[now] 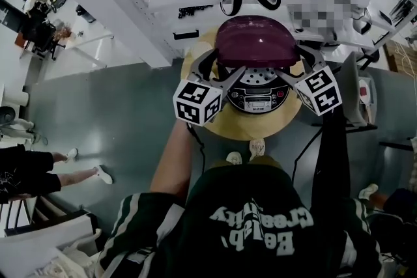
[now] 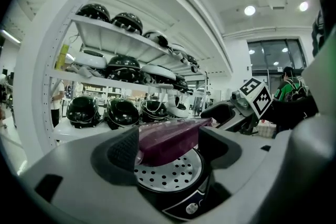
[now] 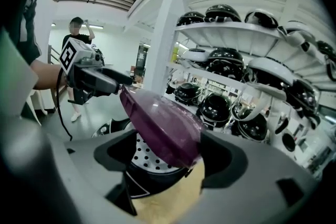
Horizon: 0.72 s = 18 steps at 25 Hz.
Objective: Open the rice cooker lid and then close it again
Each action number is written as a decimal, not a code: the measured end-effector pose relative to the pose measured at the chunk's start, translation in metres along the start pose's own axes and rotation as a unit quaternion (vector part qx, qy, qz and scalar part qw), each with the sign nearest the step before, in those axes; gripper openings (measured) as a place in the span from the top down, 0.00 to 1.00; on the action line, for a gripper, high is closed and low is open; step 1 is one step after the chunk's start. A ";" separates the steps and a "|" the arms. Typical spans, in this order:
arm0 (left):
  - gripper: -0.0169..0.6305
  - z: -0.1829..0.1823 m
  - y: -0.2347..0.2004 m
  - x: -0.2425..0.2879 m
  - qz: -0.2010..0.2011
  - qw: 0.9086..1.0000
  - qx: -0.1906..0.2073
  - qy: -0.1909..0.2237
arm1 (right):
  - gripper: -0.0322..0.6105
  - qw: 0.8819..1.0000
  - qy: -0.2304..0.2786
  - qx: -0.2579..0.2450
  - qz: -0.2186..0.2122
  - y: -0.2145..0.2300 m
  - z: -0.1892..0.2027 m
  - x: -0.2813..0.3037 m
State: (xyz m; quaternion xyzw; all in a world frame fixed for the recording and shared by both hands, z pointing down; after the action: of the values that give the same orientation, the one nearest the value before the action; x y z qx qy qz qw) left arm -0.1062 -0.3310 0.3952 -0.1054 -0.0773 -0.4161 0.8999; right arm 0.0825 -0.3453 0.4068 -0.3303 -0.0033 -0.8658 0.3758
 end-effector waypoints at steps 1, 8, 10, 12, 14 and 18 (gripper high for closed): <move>0.44 0.003 0.001 0.000 0.002 1.000 -0.001 -0.002 | 0.34 1.000 -0.002 0.001 -0.002 -0.003 0.003 0.000; 0.44 0.023 0.010 -0.002 0.018 1.000 -0.001 -0.018 | 0.32 1.000 0.001 0.025 -0.017 -0.018 0.017 0.000; 0.44 0.028 0.011 -0.001 0.022 0.999 0.001 -0.023 | 0.32 0.999 0.001 0.031 -0.023 -0.021 0.020 0.001; 0.44 0.033 0.014 0.000 0.025 0.999 0.000 -0.029 | 0.32 0.999 -0.001 0.038 -0.028 -0.024 0.025 0.001; 0.44 0.039 0.017 0.001 0.029 0.999 -0.002 -0.032 | 0.32 0.998 -0.001 0.046 -0.033 -0.027 0.029 0.003; 0.44 0.048 0.023 0.004 0.031 0.999 -0.008 -0.039 | 0.32 0.998 -0.004 0.057 -0.041 -0.032 0.037 0.006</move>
State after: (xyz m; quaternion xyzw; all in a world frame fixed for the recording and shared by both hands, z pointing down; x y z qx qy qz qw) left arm -0.0885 -0.3076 0.4396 -0.1310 -0.1053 -0.3839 0.9079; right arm 0.0795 -0.3171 0.4468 -0.3114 -0.0679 -0.8775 0.3583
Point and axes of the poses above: the fingertips, and each gripper's own axes: x forward along the fingers, y to its right, z out of its underside, the point moved 4 cm from there along -x, backward along the fingers, and after that the axes turned 2 degrees about -y, right-handed, at the moved point
